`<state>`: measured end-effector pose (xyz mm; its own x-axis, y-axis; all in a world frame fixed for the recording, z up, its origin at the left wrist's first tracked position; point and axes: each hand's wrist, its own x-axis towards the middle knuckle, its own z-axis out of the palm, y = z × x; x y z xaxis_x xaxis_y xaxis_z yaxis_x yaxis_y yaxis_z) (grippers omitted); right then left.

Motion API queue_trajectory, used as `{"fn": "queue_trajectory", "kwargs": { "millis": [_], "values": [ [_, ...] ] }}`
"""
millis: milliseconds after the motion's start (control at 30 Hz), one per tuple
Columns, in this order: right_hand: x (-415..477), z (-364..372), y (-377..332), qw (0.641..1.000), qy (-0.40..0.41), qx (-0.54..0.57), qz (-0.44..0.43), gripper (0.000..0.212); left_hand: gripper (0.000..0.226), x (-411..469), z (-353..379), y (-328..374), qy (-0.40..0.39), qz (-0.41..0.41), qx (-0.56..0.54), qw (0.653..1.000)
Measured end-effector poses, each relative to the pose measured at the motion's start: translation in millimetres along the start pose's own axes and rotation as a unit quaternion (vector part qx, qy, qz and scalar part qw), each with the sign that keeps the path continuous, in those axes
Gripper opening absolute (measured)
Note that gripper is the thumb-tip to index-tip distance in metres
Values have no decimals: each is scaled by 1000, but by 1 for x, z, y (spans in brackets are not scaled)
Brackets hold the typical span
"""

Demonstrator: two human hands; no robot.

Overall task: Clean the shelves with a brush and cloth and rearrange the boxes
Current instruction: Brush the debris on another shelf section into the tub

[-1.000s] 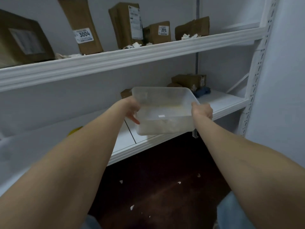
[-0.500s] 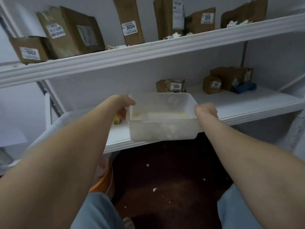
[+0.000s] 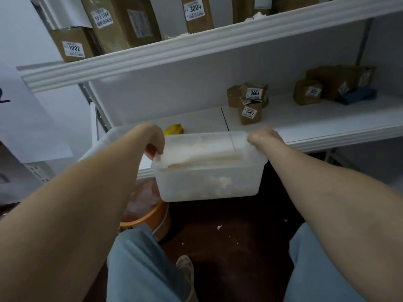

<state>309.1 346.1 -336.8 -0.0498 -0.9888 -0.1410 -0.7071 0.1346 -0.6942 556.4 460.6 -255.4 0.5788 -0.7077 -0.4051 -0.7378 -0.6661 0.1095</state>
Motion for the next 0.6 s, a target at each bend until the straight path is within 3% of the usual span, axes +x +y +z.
{"fn": "queue_trajectory", "kwargs": {
  "millis": [67, 267, 400, 600],
  "values": [
    [1, 6, 7, 998, -41, -53, -7, 34, 5, 3, 9, -2, -18, 3, 38, 999],
    [13, 34, 29, 972, -152, -179, -30, 30, 21, 32, 54, -1, -90, -8, 72, 993],
    [27, 55, 45, 955, -165, -247, -1, 10, 17, 57, 82, 3, -150, -15, 31, 988],
    [40, 78, 63, 962, -150, -227, 21, 14, 16, 90, 114, 6, -184, 3, -6, 983]
  ]
}}
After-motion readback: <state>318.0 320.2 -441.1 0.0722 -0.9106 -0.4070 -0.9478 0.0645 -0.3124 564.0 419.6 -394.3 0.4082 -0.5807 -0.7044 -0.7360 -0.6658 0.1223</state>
